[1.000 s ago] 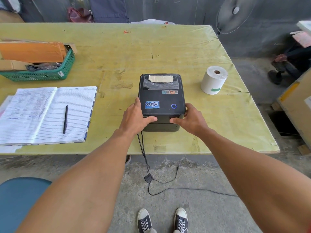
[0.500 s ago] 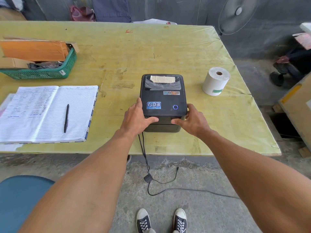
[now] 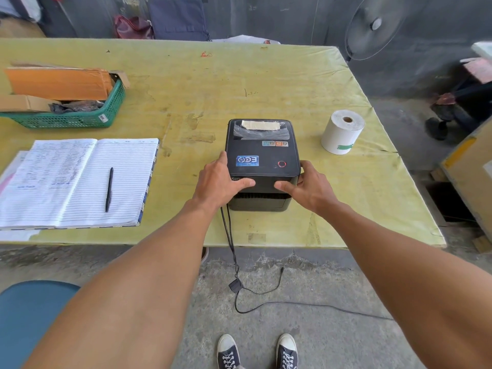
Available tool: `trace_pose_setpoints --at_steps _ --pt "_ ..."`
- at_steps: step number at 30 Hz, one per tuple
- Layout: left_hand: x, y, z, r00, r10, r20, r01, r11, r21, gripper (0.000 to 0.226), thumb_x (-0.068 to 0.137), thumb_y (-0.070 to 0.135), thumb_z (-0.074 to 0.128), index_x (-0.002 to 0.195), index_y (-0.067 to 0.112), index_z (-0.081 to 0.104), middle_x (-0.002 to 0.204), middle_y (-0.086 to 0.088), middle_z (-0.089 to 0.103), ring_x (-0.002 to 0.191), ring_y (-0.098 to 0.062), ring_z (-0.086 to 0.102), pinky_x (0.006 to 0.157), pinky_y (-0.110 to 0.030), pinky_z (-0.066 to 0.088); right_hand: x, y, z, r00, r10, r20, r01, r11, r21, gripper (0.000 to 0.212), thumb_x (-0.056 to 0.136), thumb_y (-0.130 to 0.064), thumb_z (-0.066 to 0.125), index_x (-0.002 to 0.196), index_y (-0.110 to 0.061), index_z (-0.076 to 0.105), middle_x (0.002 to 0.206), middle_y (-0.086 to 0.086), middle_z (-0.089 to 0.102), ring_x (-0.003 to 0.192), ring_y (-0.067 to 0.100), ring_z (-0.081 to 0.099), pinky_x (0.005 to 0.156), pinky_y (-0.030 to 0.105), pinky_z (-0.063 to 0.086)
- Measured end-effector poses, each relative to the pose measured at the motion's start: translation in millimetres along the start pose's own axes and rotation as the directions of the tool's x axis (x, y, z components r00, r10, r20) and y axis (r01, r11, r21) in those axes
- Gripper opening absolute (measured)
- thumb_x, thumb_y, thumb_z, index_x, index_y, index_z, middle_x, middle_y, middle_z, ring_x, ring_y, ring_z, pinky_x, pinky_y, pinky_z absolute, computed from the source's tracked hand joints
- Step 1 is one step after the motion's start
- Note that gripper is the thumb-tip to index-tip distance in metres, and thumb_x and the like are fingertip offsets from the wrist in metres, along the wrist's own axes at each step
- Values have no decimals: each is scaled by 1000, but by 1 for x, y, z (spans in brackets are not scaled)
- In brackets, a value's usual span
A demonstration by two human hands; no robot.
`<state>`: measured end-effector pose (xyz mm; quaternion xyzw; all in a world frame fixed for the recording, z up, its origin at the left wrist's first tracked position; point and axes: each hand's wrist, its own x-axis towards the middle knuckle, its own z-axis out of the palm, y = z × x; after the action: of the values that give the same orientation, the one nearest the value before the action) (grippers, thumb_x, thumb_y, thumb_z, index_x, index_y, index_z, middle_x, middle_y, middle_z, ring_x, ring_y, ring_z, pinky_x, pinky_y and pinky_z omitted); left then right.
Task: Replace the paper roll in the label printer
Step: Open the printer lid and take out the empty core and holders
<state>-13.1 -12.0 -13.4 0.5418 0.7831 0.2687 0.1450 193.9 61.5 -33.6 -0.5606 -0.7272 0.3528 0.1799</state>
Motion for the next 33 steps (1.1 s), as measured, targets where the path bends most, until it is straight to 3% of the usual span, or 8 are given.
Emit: trace_pose_setpoints --at_steps 3,6,12,16,21,24,28,33 --pt "9 3 -11 995 24 -97 -32 997 -74 84 69 58 80 133 10 54 115 -3 71 102 -23 64 83 -26 47 3 -13 -9 997 -12 -74 13 1000 3 71 85 -55 69 139 -15 43 83 -8 60 91 23 61 74 32 42" --pt "20 7 -19 987 14 -162 -42 984 -172 62 74 56 76 121 18 64 103 4 72 88 -16 62 78 -25 47 13 -28 -16 987 1 -163 4 1000 31 66 86 -60 64 134 -17 49 75 -12 53 87 23 59 73 34 40" --pt "35 13 -25 973 16 -232 -86 952 -295 38 85 43 68 113 18 65 98 8 70 84 -13 60 75 -22 42 31 -49 -25 967 42 -250 -21 996 87 69 86 -66 59 134 -16 51 102 3 64 98 26 62 80 35 46" --pt "61 24 -32 967 -16 -256 -75 937 -341 35 86 48 65 105 18 67 91 10 69 79 -12 61 67 -19 44 53 -64 -36 952 72 -296 -27 988 153 72 83 -73 56 128 -17 58 114 3 68 103 24 62 87 36 49" --pt "113 44 -41 955 -144 -261 43 932 -360 42 83 56 62 93 16 69 83 4 70 77 -20 63 61 -29 42 96 -91 -59 951 108 -289 -88 993 82 75 82 -80 46 102 -10 65 93 8 71 88 30 66 82 42 54" --pt "141 54 -47 959 -181 -219 95 930 -354 41 85 49 59 74 10 62 69 1 63 66 -22 57 51 -29 36 125 -100 -69 956 121 -266 -111 993 51 79 83 -81 44 90 -5 64 89 13 70 85 32 66 78 41 53" --pt "169 60 -48 951 -243 -189 156 909 -387 45 86 42 57 54 15 40 56 2 47 56 -22 45 49 -31 29 160 -107 -79 967 140 -215 -132 990 49 85 83 -80 45 104 0 66 98 15 70 89 32 66 76 39 53" --pt "199 67 -46 929 -342 -143 258 874 -412 46 86 51 57 71 8 54 72 -4 60 62 -22 53 50 -31 31 187 -111 -84 979 136 -150 -130 990 51 81 88 -75 43 111 0 61 101 16 68 91 33 66 89 46 56"
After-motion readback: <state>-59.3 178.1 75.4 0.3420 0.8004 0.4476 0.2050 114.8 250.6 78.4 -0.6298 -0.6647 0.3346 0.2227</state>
